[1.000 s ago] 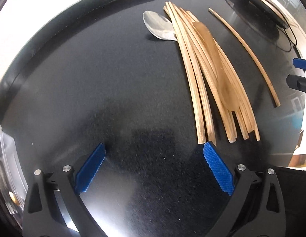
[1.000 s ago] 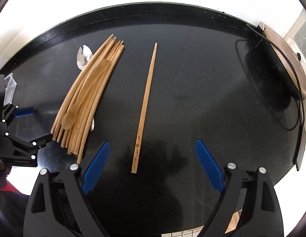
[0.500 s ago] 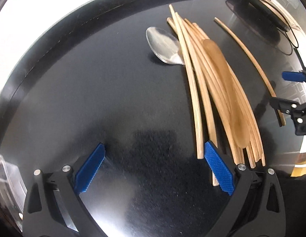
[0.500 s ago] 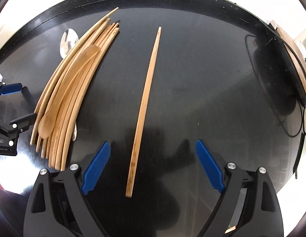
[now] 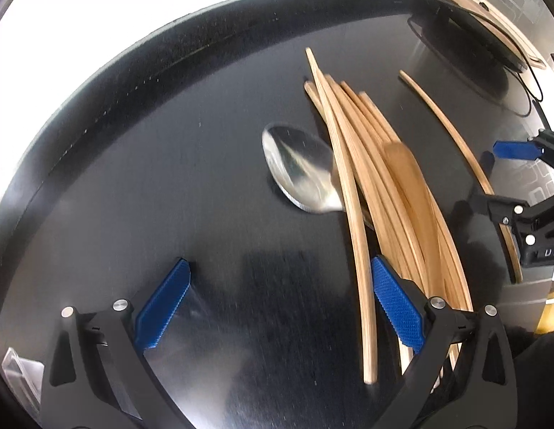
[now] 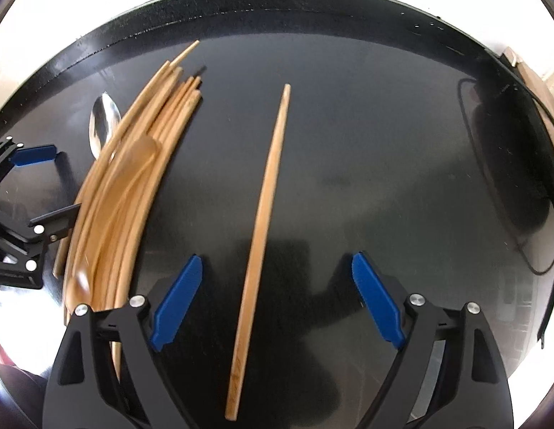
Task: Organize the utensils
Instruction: 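Grasp a single chopstick with the right tool while the left tool grasps another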
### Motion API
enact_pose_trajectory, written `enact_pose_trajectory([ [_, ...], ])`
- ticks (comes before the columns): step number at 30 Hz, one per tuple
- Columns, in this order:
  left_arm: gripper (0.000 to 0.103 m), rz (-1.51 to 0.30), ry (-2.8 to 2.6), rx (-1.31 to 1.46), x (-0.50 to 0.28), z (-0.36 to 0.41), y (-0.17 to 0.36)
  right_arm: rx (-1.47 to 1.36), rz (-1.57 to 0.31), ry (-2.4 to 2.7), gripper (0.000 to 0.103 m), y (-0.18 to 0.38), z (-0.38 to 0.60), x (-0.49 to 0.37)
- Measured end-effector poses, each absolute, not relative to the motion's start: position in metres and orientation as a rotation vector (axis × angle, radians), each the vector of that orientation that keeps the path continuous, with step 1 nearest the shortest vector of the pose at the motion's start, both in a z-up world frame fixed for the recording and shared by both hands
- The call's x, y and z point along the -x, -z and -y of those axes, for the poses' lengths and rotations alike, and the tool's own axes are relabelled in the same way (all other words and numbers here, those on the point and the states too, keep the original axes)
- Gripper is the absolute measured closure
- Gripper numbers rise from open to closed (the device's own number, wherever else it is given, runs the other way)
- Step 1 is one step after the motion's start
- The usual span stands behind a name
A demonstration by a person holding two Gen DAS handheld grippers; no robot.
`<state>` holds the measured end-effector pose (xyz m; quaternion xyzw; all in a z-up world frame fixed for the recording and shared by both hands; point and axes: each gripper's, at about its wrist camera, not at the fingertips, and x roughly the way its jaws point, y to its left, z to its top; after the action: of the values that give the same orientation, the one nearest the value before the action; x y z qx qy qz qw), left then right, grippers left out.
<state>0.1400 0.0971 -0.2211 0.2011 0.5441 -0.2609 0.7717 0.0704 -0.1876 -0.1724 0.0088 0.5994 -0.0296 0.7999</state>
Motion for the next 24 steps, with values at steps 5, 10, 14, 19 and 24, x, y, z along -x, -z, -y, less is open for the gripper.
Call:
enact_pose_trajectory([
  [5, 0.007, -1.159, 0.567, -0.432, -0.139, -0.107, 0.219, -0.027, -1.264, 0.05, 0.037, 0.168, 0.191, -0.081],
  [10, 0.018, -1.143, 0.574, -0.431, -0.14, -0.086, 0.222, -0.029, -1.249, 0.043, 0.079, 0.163, 0.185, -0.081],
  [14, 0.036, -1.121, 0.617, -0.453, -0.132, -0.075, 0.218, -0.048, -1.256, 0.047, 0.094, 0.16, 0.182, -0.083],
  [19, 0.076, -1.113, 0.664, -0.471, -0.131, -0.062, 0.212, -0.063, -1.261, 0.046, 0.095, 0.159, 0.183, -0.087],
  [24, 0.097, -1.128, 0.671, -0.435, -0.138, -0.057, 0.21, -0.073, -1.268, 0.042, 0.096, 0.159, 0.188, -0.087],
])
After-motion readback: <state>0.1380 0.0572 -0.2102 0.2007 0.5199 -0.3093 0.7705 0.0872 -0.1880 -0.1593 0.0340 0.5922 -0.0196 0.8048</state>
